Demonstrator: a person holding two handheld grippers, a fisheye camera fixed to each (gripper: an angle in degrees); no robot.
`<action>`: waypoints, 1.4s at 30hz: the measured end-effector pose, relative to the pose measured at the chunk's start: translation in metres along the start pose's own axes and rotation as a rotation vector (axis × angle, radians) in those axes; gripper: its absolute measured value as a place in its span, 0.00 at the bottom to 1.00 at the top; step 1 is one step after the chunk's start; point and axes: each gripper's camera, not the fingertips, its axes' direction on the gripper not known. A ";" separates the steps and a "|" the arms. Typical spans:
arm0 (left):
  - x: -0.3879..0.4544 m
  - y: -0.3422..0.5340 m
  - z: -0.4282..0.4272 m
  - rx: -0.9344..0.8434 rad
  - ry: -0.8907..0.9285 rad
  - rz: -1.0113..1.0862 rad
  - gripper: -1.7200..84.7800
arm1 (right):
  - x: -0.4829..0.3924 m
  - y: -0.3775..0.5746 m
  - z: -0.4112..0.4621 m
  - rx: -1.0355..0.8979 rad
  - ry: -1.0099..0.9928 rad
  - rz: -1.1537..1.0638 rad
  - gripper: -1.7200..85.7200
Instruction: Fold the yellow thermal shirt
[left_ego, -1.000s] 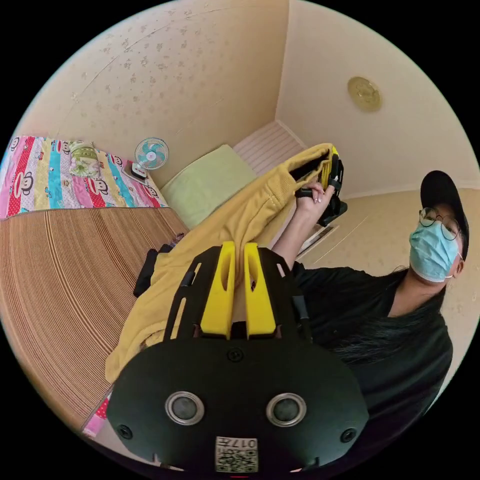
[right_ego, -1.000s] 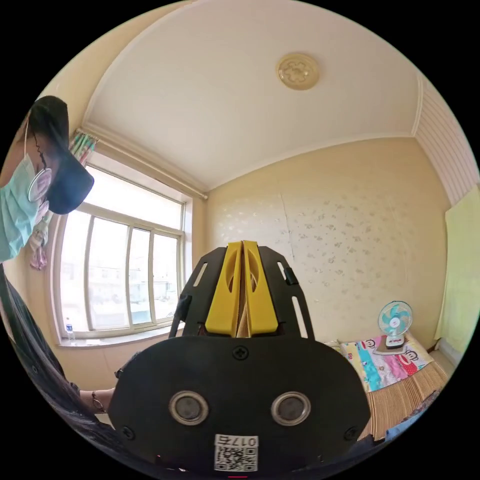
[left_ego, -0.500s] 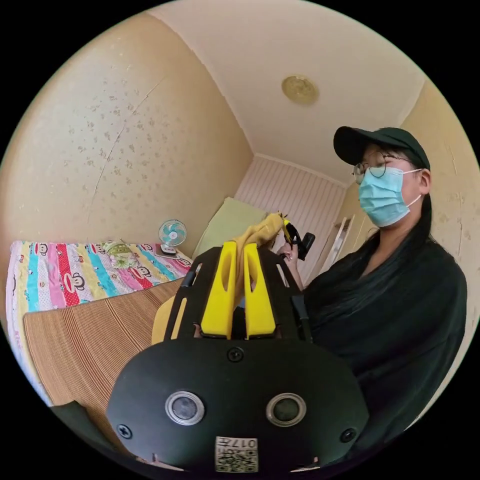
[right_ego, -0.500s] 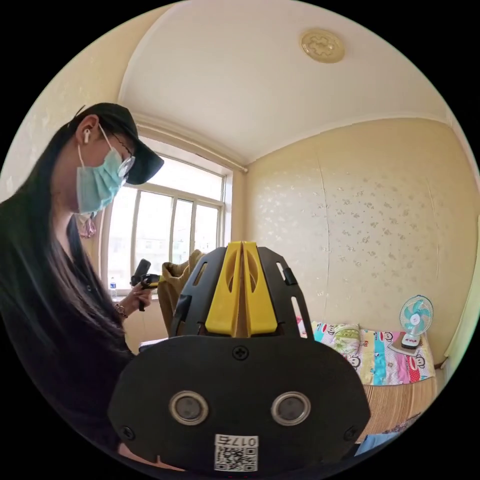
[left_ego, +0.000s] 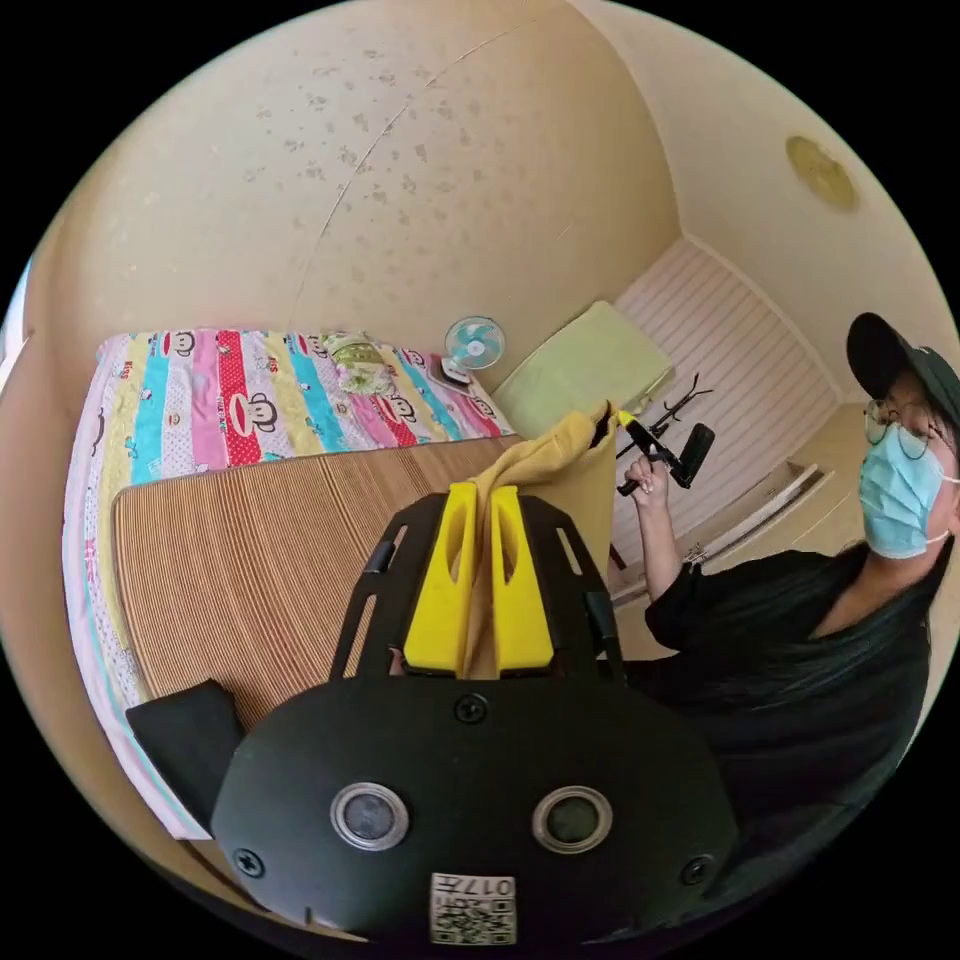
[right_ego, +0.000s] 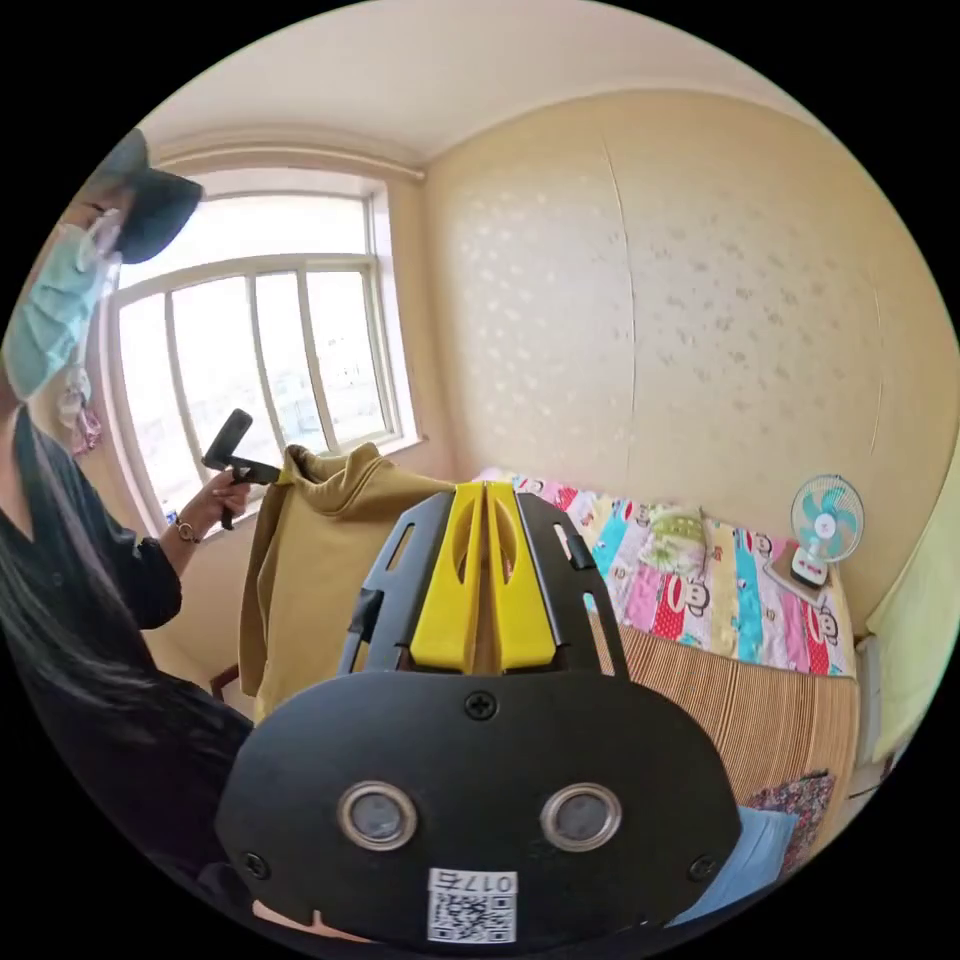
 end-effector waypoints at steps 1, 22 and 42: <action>-0.052 -0.015 0.032 -0.024 -0.006 -0.084 0.05 | 0.022 0.004 0.064 -0.072 0.044 0.017 0.03; -0.235 0.259 0.236 -0.609 -0.087 -0.559 0.10 | 0.053 0.357 0.364 -1.152 0.040 0.534 0.03; -0.338 0.273 0.053 -0.160 0.306 -0.887 0.07 | 0.001 0.239 0.338 -1.025 -0.597 -0.050 0.18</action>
